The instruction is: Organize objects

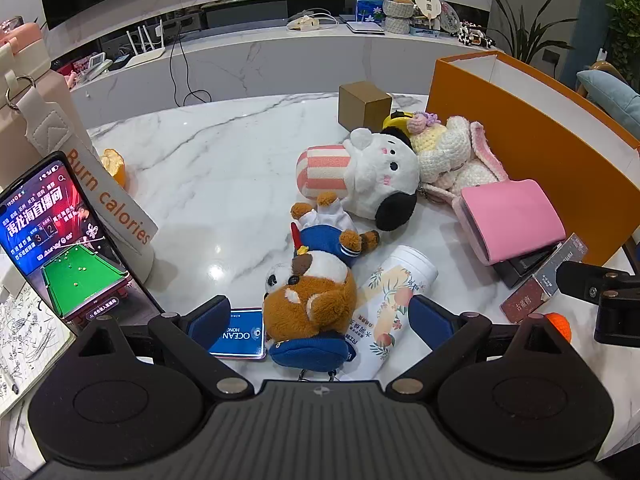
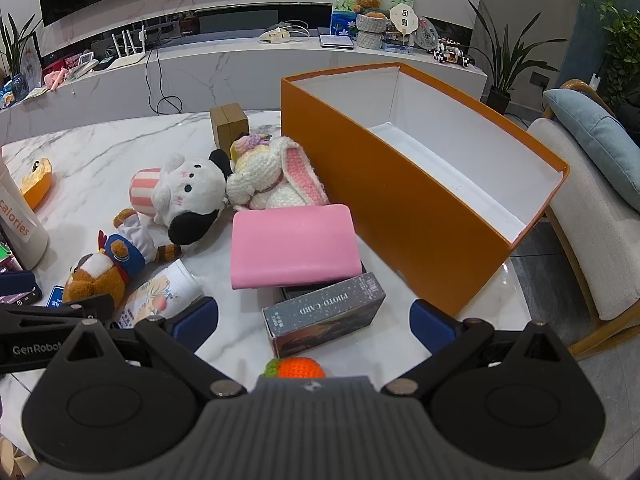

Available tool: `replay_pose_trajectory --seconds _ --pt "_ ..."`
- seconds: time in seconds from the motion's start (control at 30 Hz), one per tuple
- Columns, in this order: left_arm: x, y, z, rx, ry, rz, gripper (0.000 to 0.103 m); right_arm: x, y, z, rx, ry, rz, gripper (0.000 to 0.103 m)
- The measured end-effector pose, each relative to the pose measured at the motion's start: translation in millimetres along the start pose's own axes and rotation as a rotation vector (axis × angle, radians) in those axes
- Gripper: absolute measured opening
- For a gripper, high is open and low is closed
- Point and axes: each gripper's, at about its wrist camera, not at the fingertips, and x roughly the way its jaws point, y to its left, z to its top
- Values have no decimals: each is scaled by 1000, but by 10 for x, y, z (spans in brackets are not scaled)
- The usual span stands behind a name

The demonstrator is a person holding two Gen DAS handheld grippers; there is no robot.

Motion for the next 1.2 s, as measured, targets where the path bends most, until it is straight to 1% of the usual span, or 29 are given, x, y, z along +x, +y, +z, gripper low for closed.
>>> replay_pose_trajectory --seconds 0.57,0.7,0.77,0.83,0.87,0.9,1.0,1.1,1.2 --pt "94 17 -17 9 21 -11 103 12 -21 16 2 5 -9 102" --pt "127 25 -21 8 31 -18 103 -2 -92 83 11 -17 -9 102" --pt "154 29 -26 12 37 -22 103 10 -141 113 24 -29 19 102" --pt "194 29 -31 16 50 -27 103 21 -192 121 22 -59 94 102" --pt "216 35 -33 15 58 -30 103 31 -202 128 18 -67 117 102" --pt "232 42 -36 12 62 -35 103 49 -202 137 10 -66 121 102" --pt "285 61 -36 9 69 -55 103 98 -205 167 -6 -50 99 102" --pt "350 87 -18 3 75 -54 103 145 -236 178 0 -24 90 102" --pt "415 128 8 -16 77 -61 103 193 -246 152 6 9 38 102"
